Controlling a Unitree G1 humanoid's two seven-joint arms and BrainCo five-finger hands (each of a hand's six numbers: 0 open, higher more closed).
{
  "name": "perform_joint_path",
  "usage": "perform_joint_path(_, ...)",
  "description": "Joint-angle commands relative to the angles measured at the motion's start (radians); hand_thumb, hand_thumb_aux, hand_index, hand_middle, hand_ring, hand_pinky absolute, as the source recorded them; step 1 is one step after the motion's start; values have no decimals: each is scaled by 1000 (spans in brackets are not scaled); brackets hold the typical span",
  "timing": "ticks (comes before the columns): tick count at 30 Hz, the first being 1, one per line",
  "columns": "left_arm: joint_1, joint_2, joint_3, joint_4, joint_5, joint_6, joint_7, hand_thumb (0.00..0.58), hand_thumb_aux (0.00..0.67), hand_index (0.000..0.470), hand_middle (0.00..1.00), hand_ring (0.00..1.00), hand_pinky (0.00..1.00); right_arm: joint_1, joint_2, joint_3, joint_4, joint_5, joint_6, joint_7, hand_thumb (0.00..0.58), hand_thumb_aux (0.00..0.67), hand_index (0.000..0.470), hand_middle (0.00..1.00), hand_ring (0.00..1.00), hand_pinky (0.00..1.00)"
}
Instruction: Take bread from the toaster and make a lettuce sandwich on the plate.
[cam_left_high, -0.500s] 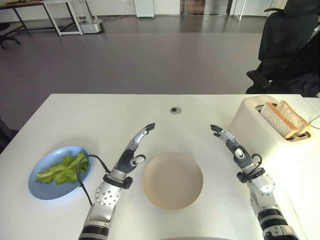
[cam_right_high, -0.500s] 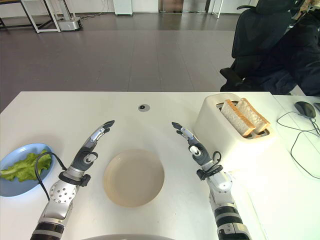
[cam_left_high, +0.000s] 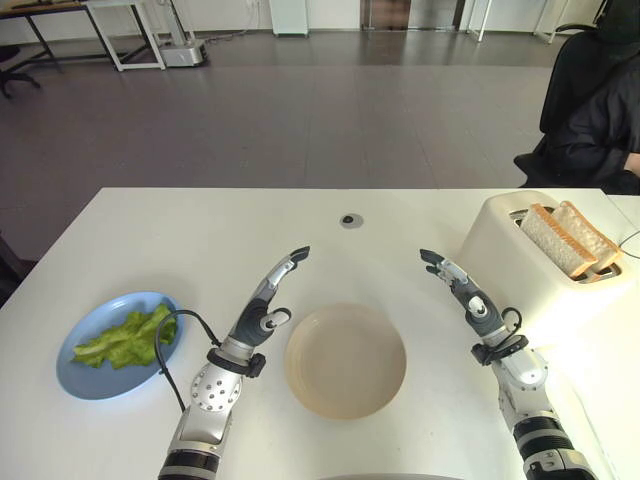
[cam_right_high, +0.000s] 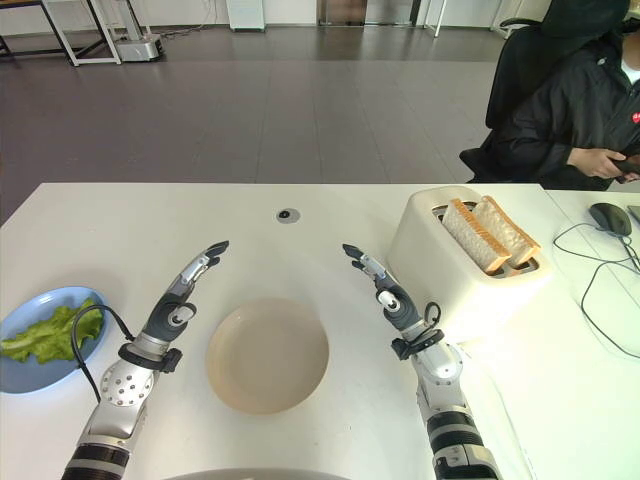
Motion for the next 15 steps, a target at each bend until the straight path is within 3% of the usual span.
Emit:
perform_joint_path(1,-3,0,1,8,-6,14,-6,0,0,0,0,0,0,-13,1,3,3,0,12,7,0,0,0,0,0,0)
perform_joint_path(7,3,1,3,2,-4,14,-4,0,0,0,0,0,0,-9,-1,11,-6,-12,11,12,0,0,0,0,0,0)
perform_joint_path(8,4,1,2,-1,-4,16,-4,0,0,0,0,0,0,8,-11,15,-56,-7,1,19,0,0,0,0,0,0)
perform_joint_path(10,4,1,0,-4,-3,18,-6,0,0,0,0,0,0,91,-87,4,-383,221,75,80,0,0,0,0,0,0)
perform_joint_path(12,10,-1,0,-3,3,18,-2,0,0,0,0,0,0,133,-246,-172,-695,486,221,63,0,0,0,0,0,0)
perform_joint_path(15,28,-6,-1,-19,15,22,6,0,0,0,0,0,0,102,-393,-418,-660,415,293,-3,0,0,0,0,0,0)
